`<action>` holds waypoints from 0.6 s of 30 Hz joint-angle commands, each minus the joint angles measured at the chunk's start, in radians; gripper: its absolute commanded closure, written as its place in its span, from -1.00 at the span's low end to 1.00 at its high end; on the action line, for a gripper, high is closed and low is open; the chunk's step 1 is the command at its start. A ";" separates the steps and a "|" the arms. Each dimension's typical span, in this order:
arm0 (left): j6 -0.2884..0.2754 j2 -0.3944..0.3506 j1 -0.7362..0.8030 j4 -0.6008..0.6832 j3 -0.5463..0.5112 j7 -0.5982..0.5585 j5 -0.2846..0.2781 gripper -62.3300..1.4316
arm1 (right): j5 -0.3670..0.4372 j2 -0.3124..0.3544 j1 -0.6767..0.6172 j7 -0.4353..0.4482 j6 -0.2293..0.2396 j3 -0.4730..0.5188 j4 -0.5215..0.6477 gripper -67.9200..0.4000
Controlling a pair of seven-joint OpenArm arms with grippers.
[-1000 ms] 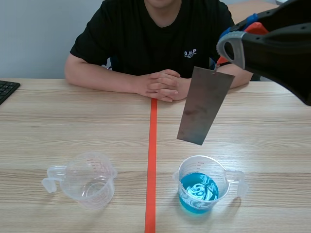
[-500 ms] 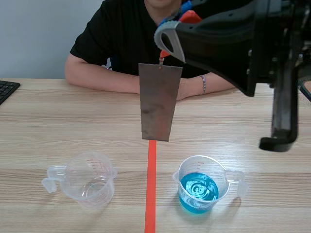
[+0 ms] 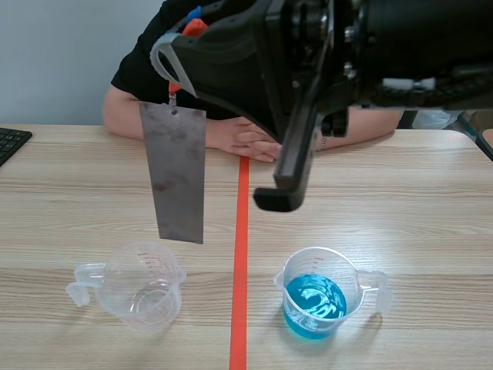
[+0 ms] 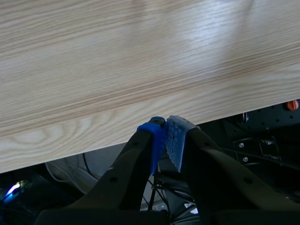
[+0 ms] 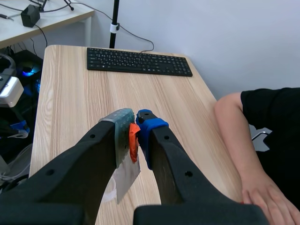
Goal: Do the redox reaction experiment.
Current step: 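Put the plate into the left beaker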
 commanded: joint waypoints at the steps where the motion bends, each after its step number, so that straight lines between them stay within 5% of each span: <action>1: 0.001 0.002 0.008 0.010 0.002 -0.016 -0.003 0.81 | -0.009 -0.019 0.029 0.004 -0.011 -0.011 -0.007 0.94; 18: 0.001 0.002 0.008 0.010 0.002 -0.002 -0.006 0.81 | -0.111 -0.220 0.132 -0.079 -0.031 -0.211 -0.141 0.94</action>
